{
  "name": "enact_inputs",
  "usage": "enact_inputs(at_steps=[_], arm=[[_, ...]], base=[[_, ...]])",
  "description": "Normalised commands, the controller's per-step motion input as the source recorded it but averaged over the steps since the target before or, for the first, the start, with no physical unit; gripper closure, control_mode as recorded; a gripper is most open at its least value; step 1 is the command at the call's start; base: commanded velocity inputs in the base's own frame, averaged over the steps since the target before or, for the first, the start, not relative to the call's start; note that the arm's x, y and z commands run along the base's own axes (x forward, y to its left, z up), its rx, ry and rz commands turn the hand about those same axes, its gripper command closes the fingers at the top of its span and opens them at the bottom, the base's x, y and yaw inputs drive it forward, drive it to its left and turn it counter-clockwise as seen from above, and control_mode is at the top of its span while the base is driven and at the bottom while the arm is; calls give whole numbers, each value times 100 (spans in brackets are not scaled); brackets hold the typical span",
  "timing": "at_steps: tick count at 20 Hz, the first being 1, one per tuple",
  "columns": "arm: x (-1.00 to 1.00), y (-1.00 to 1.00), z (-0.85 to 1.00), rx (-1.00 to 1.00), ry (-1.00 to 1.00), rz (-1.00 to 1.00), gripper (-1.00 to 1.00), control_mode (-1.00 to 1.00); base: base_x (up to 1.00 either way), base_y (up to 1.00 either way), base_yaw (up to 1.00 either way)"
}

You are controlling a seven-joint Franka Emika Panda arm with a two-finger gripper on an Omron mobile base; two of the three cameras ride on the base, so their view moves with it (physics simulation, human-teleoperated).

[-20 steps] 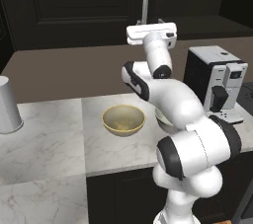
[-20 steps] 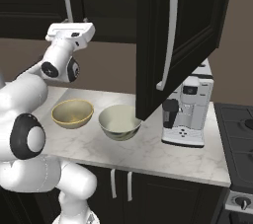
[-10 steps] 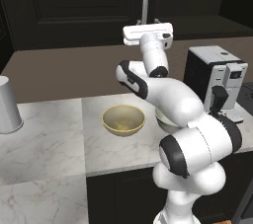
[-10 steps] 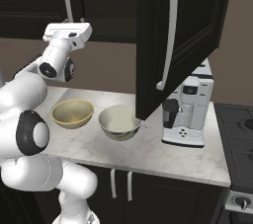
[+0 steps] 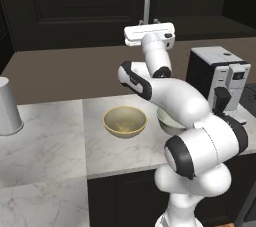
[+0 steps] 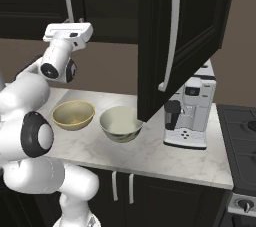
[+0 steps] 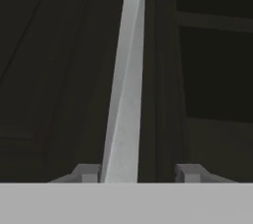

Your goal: Open the cabinet. Pick the bowls from the counter and place them in the cabinet. Then close the cabinet.

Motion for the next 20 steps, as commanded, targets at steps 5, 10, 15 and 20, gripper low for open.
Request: enact_inputs(at_steps=[5,10,15,20], arm=[[79,9,-29,0,0,0,100,-100],[82,93,-56,0,4,-7,100,-100],[76,63,-60,11,19,-2,100,-100],[-12,89,-34,18,16,15,100,-100]], base=[[0,0,0],[0,0,0],[0,0,0],[0,0,0]])
